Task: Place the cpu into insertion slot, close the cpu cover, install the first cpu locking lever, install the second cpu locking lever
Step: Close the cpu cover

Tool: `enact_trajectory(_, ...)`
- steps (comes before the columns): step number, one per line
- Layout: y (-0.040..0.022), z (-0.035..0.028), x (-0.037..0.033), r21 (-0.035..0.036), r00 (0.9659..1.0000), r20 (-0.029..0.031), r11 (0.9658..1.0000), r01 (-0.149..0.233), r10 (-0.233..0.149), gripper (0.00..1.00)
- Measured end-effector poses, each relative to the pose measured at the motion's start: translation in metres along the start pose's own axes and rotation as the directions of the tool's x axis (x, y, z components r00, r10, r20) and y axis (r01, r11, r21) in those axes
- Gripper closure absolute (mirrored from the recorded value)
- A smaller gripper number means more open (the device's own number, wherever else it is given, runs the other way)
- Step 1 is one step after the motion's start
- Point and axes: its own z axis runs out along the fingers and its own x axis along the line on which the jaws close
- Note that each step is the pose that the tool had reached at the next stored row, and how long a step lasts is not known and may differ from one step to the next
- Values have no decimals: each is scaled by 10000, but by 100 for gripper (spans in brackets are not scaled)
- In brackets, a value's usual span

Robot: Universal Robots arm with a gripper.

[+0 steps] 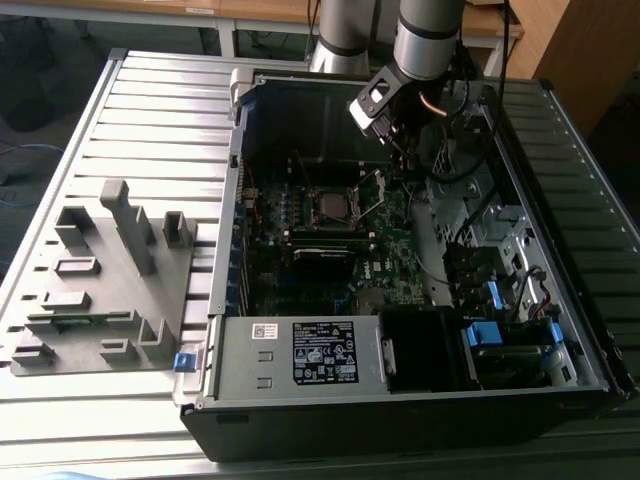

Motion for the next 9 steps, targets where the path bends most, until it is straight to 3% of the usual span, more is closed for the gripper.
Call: enact_trajectory(9,-24,4,-2,-1,10000,-4,10000,0,0,89)
